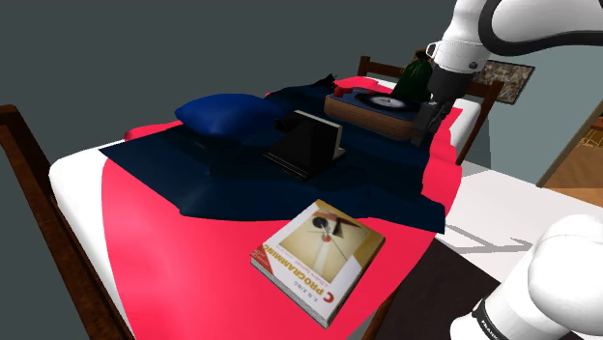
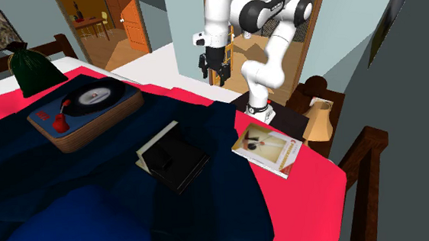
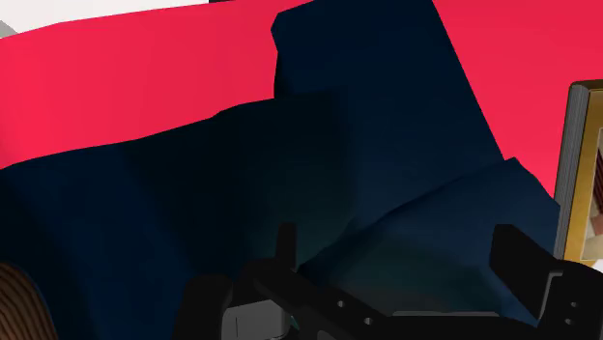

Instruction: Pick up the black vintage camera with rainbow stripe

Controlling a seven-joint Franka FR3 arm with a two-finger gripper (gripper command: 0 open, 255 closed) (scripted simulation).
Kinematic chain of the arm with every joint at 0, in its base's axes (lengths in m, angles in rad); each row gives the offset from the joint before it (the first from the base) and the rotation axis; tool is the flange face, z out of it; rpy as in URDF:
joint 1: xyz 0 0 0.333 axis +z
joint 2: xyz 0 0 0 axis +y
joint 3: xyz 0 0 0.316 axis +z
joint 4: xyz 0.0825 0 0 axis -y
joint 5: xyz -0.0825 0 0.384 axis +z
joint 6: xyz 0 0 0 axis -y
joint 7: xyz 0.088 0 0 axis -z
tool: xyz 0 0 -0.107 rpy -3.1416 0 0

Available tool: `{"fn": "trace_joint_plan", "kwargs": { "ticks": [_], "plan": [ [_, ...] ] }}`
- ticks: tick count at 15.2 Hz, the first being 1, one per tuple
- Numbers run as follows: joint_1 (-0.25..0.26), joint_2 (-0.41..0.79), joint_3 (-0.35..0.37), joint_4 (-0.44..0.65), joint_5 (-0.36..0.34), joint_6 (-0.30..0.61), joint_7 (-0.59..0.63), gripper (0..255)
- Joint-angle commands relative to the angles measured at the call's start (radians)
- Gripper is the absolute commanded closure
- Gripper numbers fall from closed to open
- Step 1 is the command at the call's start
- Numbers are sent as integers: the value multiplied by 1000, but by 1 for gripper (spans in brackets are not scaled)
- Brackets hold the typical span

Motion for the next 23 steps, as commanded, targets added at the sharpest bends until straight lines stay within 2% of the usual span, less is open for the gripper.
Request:
{"fn": "trace_joint_plan", "kwargs": {
  "ticks": [1, 6, 12, 22, 23],
  "plan": [
    [0, 0, 0, 0, 0, 0, 0, 0],
    [14, 203, -4, 112, 15, 91, -4, 0],
    [29, 443, -8, 287, 38, 157, -16, 0],
    [43, 845, -5, 686, 82, 160, -45, 0],
    [43, 846, -5, 687, 82, 159, -45, 0]
  ]
}}
